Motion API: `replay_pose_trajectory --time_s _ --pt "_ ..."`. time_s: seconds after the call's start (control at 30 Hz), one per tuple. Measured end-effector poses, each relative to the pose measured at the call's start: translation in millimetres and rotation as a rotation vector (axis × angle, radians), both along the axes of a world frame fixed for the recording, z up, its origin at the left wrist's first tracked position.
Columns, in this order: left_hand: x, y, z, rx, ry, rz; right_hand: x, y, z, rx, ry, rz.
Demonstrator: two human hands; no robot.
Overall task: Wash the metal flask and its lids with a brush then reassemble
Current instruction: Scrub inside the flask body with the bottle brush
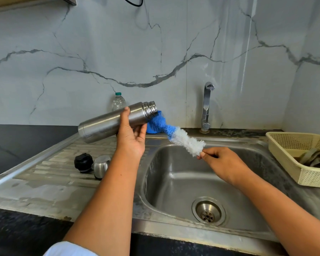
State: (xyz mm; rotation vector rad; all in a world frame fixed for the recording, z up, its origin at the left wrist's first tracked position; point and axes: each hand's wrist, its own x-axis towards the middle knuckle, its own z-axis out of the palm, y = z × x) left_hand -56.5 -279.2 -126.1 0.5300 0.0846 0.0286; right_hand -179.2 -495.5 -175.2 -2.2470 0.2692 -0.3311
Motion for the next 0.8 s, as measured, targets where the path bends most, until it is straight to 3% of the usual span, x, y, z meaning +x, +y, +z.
replay_pose_trajectory --time_s 0.33,0.8 --pt "2.0 -2.9 -4.2 0.034 -0.009 0.021 -4.9 3.5 10.2 -0.048 -0.029 -0.104" --pt "17.7 -0.5 -10.3 0.136 -0.093 0.116 -19.4 -5.6 29.2 -0.435 -0.094 -0.295"
